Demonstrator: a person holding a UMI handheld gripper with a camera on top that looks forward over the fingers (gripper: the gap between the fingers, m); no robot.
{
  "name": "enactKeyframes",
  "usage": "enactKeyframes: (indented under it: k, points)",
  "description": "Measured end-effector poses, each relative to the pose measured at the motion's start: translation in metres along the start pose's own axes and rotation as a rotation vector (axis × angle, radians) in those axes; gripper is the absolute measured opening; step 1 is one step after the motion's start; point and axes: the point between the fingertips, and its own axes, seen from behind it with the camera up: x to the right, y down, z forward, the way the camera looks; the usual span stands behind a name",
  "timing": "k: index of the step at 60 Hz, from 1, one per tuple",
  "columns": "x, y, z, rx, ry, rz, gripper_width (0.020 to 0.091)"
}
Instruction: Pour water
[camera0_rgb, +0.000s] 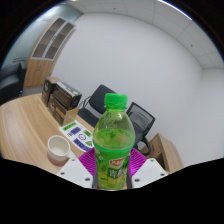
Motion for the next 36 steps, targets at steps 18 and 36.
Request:
enactKeyframes:
  k: [18, 36]
  points:
    - [0.002, 0.061, 0.042, 0.065, -0.095, 0.451, 0.0388]
    - [-0.005, 0.089, 0.06, 0.141, -0.087, 0.492, 0.041]
